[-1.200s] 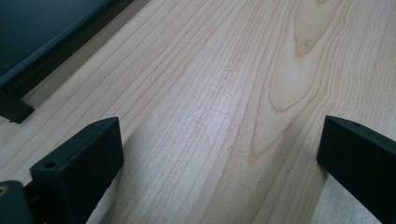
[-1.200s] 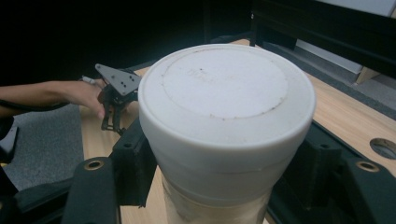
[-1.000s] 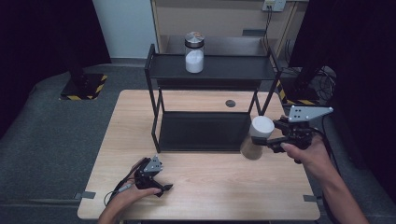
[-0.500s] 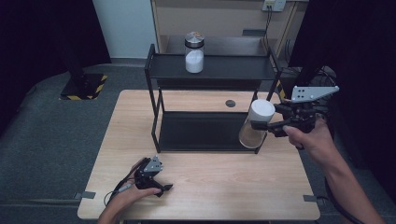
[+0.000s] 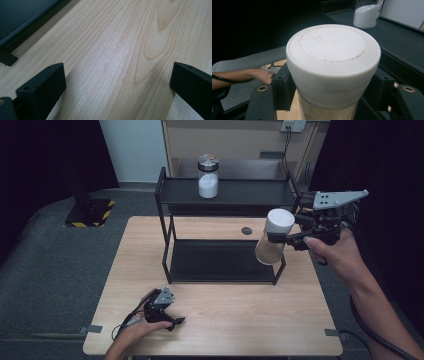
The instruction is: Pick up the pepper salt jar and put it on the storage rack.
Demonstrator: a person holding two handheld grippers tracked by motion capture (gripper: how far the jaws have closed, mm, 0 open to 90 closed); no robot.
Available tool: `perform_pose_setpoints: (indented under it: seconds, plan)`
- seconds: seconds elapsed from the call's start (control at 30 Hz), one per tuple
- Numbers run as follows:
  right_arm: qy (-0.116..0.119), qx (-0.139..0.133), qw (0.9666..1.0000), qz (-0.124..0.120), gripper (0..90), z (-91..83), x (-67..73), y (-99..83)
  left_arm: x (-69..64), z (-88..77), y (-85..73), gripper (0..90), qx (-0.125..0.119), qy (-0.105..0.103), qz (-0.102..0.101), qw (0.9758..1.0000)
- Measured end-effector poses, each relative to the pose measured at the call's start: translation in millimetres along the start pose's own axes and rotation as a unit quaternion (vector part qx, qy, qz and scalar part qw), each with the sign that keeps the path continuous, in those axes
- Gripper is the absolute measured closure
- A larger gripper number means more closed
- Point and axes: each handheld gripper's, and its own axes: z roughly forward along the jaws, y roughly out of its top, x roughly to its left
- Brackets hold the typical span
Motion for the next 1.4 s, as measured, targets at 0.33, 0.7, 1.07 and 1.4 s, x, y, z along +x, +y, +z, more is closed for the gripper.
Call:
perform_pose_setpoints:
  seconds: [0.33,0.7,1.07,1.4]
  plan:
    - [0.002,-0.006,0.9998,-0.017,35.5,-2.6,-7.6,25.9,0.6,-0.1,-0.1,0.0,0.0,-0.002,0.001,1.0]
    - [0.005,-0.009,0.9995,-0.029,35.5,0.4,-18.6,49.1,1.1,-0.1,-0.2,0.0,0.0,-0.003,0.002,1.0]
    - [0.008,-0.019,0.9993,-0.031,35.5,6.6,-34.5,71.8,2.4,-0.5,0.2,0.0,0.001,-0.005,0.005,1.0]
    - [0.001,-0.022,0.9993,-0.032,35.5,11.6,-47.3,92.2,2.7,-0.5,0.1,0.0,0.001,-0.006,0.005,1.0]
